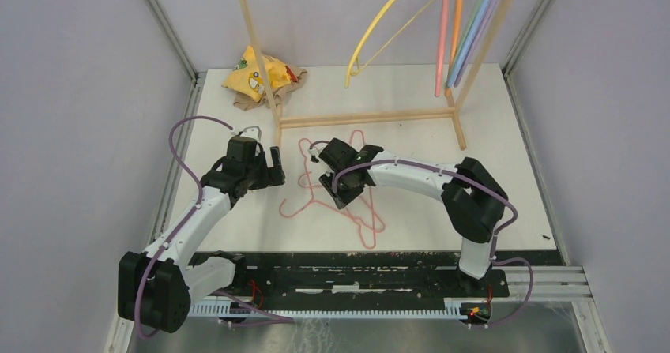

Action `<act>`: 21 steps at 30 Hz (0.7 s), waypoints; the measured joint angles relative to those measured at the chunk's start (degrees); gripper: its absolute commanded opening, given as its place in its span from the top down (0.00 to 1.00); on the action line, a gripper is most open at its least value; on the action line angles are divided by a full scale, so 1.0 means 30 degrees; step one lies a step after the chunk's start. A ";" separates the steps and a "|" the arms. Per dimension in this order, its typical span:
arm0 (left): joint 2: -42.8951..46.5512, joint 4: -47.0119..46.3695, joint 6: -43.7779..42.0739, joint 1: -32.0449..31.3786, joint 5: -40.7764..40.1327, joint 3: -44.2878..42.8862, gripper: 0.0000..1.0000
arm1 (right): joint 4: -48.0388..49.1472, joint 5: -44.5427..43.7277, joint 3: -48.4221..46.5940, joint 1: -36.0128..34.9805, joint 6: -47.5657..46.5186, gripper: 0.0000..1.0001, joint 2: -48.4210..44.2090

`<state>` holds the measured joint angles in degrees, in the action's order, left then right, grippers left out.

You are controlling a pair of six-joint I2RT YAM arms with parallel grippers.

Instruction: Organize the hangers

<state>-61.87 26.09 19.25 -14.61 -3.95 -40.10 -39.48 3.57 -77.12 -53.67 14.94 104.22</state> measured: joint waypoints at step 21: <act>0.0430 0.0189 0.0211 0.0000 -0.0015 0.0270 0.01 | 0.2929 -0.0656 -0.0284 0.0000 0.0459 0.97 0.3060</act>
<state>-60.58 26.65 19.88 -14.61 -3.99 -39.29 -30.70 1.61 -77.97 -53.67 16.32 113.40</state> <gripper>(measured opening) 0.991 0.161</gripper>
